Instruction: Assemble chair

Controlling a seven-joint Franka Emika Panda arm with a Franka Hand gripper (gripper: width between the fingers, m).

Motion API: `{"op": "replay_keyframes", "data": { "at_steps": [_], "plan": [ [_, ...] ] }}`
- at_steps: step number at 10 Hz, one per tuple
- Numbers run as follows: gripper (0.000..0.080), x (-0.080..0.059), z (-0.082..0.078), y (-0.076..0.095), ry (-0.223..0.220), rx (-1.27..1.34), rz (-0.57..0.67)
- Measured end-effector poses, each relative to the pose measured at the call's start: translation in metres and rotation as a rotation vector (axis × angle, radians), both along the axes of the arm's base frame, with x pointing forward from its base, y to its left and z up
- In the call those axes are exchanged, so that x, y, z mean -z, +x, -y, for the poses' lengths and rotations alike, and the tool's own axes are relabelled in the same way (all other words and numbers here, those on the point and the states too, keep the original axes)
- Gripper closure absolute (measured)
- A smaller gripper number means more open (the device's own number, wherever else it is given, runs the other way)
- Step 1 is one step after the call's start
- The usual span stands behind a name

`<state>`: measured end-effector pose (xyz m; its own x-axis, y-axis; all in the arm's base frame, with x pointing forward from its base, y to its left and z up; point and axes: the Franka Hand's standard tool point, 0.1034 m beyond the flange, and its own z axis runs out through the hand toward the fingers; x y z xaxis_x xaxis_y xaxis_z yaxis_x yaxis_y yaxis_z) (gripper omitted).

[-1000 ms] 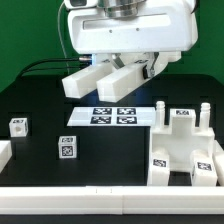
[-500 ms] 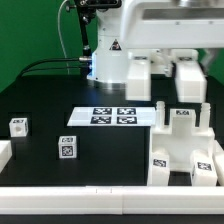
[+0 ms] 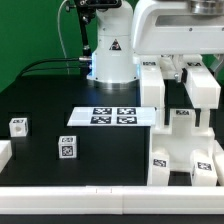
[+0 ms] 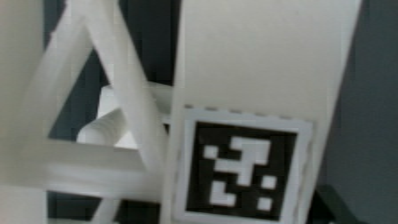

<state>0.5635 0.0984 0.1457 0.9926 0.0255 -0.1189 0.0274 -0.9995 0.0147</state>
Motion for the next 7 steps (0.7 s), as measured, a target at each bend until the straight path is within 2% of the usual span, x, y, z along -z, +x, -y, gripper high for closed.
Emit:
{"op": "replay_keyframes", "data": {
  "at_steps": [7],
  "plan": [
    [0.0492, 0.024, -0.023, -0.010, -0.006, 0.022, 0.015]
  ]
}}
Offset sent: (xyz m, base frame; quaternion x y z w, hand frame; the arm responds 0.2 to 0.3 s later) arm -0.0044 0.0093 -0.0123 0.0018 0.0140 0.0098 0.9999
